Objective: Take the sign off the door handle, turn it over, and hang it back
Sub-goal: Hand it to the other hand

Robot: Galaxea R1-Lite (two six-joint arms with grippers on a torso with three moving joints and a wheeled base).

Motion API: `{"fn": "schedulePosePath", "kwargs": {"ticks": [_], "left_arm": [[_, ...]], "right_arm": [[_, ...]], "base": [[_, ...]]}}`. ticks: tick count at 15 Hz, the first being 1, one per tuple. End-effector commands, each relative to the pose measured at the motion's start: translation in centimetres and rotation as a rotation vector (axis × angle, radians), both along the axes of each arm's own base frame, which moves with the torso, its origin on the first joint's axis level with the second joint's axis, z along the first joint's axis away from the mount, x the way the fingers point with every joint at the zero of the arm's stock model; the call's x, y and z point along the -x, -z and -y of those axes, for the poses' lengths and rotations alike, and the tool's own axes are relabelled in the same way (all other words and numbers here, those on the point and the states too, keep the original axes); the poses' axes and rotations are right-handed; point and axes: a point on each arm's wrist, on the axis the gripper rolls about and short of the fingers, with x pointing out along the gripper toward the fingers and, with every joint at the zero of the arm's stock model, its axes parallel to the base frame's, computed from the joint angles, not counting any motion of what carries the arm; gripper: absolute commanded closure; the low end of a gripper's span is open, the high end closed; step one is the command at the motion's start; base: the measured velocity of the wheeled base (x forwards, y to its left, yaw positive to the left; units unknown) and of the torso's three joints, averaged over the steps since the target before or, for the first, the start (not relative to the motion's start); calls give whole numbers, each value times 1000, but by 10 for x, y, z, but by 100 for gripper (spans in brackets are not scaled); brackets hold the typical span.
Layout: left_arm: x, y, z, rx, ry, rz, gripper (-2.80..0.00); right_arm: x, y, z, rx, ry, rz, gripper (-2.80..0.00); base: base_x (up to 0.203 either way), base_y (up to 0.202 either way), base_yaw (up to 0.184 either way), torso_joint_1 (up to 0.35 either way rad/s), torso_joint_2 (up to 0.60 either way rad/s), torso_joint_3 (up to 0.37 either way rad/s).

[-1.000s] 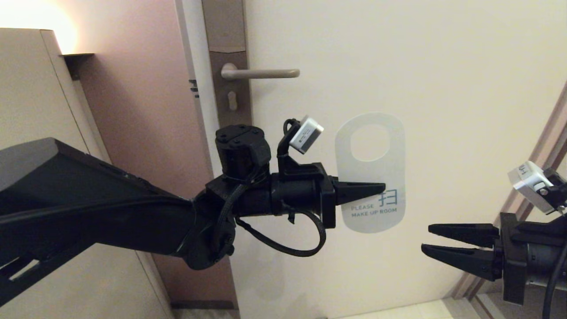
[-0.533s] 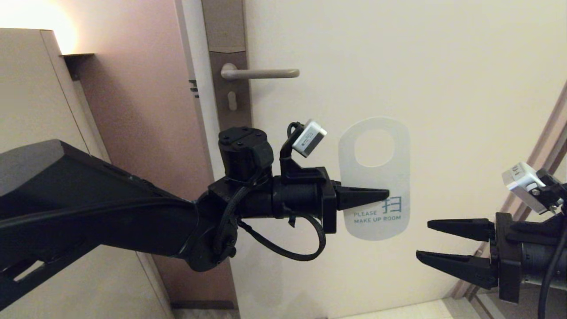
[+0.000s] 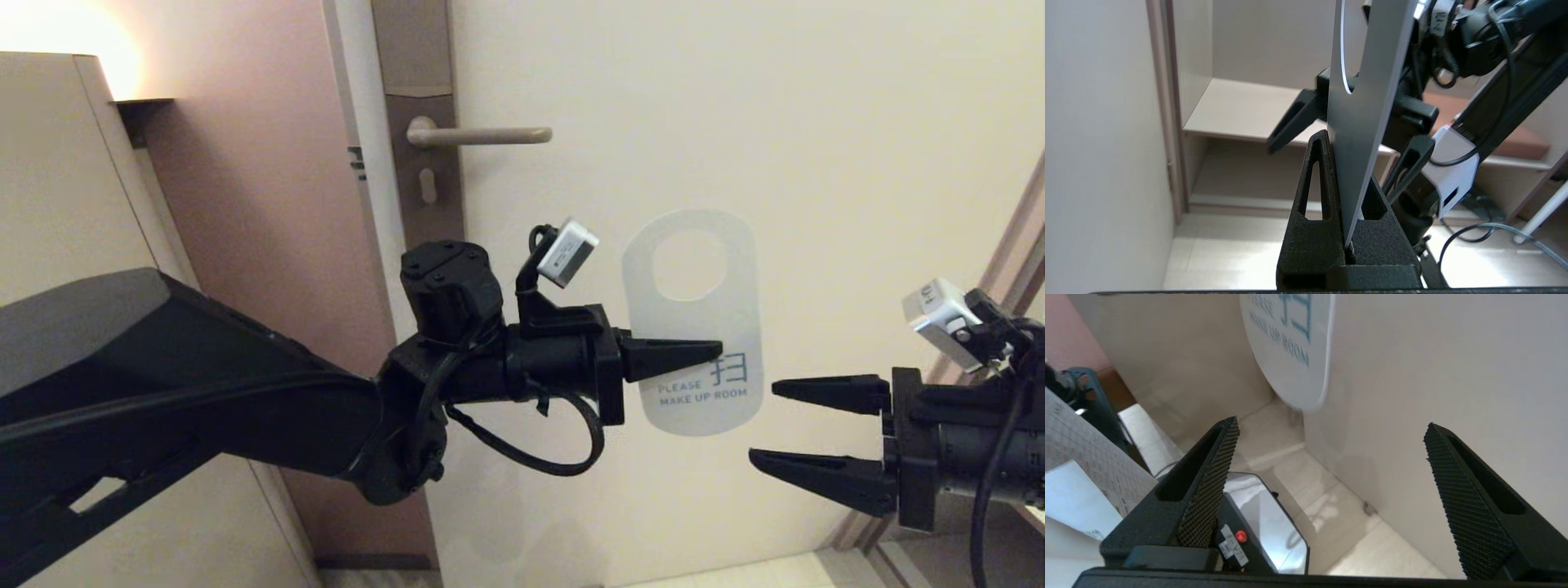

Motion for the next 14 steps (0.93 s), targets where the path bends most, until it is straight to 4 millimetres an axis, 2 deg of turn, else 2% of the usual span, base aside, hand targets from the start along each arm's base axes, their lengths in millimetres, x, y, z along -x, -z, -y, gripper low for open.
{"fn": "schedulePosePath", "kwargs": {"ticks": [1,7,10,14], "left_arm": [[1,1,2,12,13,-8,0],[2,4,7,29,25,-16,0],[4,9,13,45,36,-7,0],[10,5,19,69,58,-35,0]], "right_arm": [[-6,-1,-6,-1,-27,-4,-280],[-6,-3,-17,-6,-80,1,-280],[-7,-12,-19,-15,-89,31,-280],[-3,-16,-22,-23,-112,50,-280]], "base": [[0,0,0,0,0,0],[0,0,0,0,0,0],[0,0,0,0,0,0],[0,0,0,0,0,0]]}}
